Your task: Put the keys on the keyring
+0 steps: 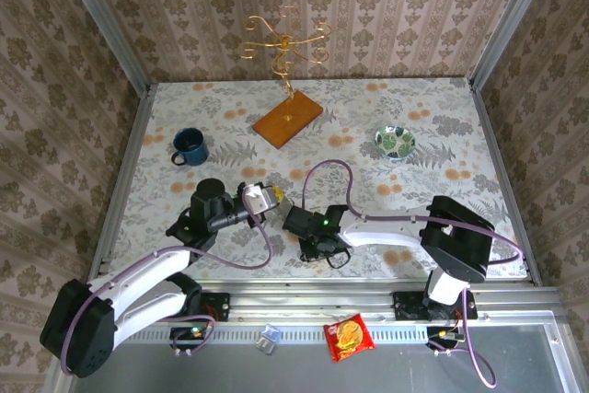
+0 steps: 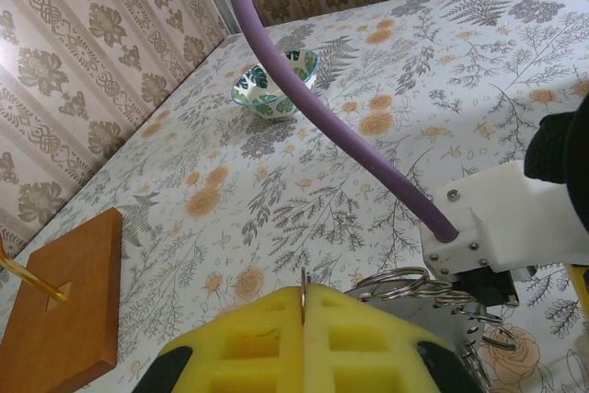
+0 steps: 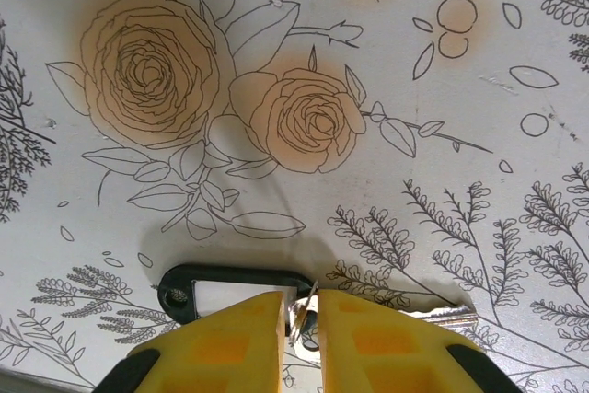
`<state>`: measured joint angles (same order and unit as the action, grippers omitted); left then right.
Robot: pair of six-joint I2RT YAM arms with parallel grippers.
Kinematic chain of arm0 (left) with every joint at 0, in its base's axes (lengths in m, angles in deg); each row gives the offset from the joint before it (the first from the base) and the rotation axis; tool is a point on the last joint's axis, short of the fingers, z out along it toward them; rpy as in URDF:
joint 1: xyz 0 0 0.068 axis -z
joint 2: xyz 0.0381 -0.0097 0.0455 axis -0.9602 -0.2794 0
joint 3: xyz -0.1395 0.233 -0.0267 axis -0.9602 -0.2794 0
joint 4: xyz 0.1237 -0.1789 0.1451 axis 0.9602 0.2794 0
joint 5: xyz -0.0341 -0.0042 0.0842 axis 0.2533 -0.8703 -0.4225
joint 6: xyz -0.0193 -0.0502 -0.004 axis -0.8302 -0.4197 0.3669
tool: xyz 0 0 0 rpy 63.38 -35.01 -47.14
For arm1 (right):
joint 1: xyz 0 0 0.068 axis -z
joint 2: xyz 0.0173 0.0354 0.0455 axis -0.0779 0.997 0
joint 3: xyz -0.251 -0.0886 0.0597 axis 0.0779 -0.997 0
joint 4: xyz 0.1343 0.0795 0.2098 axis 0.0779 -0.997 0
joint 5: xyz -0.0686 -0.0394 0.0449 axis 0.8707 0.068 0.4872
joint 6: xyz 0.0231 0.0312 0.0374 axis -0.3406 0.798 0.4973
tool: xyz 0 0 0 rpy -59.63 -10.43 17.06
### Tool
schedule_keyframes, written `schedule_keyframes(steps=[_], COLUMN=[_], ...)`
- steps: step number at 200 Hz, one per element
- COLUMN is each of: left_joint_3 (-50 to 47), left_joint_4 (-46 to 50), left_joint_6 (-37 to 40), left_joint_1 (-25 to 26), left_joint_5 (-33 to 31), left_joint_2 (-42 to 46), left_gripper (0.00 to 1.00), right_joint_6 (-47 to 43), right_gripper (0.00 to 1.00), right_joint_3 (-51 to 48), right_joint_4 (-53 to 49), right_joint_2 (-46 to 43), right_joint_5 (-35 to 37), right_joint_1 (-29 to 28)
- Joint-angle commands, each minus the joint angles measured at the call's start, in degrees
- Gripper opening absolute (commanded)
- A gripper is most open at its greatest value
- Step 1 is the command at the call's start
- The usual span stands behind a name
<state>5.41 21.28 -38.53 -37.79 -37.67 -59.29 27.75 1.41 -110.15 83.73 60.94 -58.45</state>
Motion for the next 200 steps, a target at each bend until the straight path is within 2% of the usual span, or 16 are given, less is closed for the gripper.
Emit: schedule_keyframes(steps=[1, 99, 141, 151, 175, 200], left_joint_3=[-0.4, -0.4, -0.4, -0.4, -0.5, -0.4], left_joint_4=[-1.1, -0.9, -0.8, -0.8, -0.8, -0.9], left_joint_6=[0.8, 0.9, 1.0, 1.1, 0.9, 0.9], left_joint_1=[0.1, 0.1, 0.1, 0.1, 0.1, 0.1], left_joint_5=[0.5, 0.6, 0.6, 0.6, 0.5, 0.6], left_joint_2=[0.7, 0.7, 0.8, 0.8, 1.0, 1.1], left_gripper=[0.0, 0.0, 0.0, 0.0, 0.0, 0.0], right_joint_6=[0.5, 0.7, 0.6, 0.7, -0.4, -4.9], right_gripper=[0.18, 0.13, 0.0, 0.0, 0.0, 0.0], right_joint_3=[1.4, 1.6, 1.5, 1.4, -0.1, -5.5], right_joint_4=[-2.2, -2.6, -2.5, -2.4, -1.5, 3.2], right_joint_2=[1.0, 1.2, 1.0, 0.6, -3.1, -10.8], right_joint_5=[1.6, 1.8, 1.8, 2.0, 3.2, 3.1], right_joint_1=[-0.4, -0.4, -0.4, -0.4, -0.5, -0.5])
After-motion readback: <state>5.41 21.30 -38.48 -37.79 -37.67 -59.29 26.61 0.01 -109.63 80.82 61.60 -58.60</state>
